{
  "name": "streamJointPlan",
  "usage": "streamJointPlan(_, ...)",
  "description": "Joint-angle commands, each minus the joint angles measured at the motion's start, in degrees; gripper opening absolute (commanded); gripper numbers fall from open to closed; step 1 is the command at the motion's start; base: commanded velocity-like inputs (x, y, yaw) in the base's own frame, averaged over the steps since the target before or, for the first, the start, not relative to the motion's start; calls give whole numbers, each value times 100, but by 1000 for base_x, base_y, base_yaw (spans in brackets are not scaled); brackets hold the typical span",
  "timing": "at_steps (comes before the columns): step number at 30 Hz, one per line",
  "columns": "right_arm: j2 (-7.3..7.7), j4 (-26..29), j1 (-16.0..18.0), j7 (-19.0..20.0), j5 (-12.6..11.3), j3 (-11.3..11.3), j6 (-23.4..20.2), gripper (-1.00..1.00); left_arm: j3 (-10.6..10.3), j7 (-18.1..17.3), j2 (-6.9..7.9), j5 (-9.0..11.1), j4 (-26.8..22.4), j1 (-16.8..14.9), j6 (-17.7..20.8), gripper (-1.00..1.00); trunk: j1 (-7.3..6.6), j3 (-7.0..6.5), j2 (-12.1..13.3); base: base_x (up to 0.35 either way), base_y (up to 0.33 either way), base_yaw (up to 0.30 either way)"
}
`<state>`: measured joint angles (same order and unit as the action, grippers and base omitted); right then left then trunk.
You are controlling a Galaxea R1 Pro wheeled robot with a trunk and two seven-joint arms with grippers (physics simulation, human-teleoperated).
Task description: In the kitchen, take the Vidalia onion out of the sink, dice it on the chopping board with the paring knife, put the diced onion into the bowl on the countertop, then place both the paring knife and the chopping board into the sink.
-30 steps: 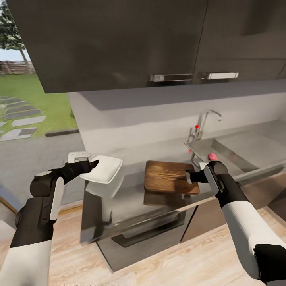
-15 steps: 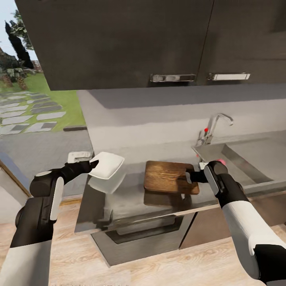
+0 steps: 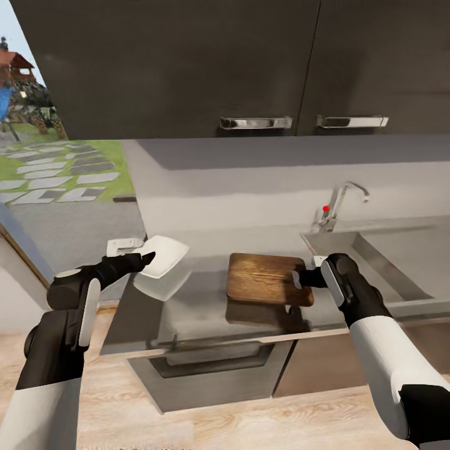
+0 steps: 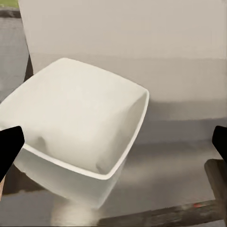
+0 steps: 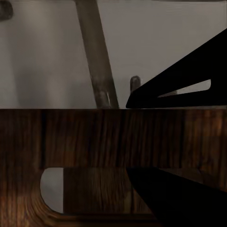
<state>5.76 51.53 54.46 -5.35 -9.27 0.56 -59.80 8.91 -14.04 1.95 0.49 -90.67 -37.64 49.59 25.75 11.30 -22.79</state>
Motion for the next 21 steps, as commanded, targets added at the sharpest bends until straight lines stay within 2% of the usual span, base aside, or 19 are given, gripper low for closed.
streamJointPlan(1, 4, 6, 4, -54, -71, 6, -20, -100, 5, -20, -2, 4, -4, -8, 33, 100, 4, 12, -13, 0, -305, 262)
streamJointPlan(9, 4, 6, 4, -54, -70, 6, -20, -100, 5, -20, -2, 4, -4, -7, 33, 100, 4, 12, -13, 0, -304, 243)
streamJointPlan(16, 4, 8, 4, -54, -70, 6, -20, -100, 5, -20, -2, 4, -4, -6, 33, 100, 4, 12, -13, 0, -299, 62)
streamJointPlan(21, 4, 8, 4, -54, -71, 6, -20, -100, 5, -20, -2, 4, -4, -9, 33, 100, 4, 12, -13, 0, -174, 10)
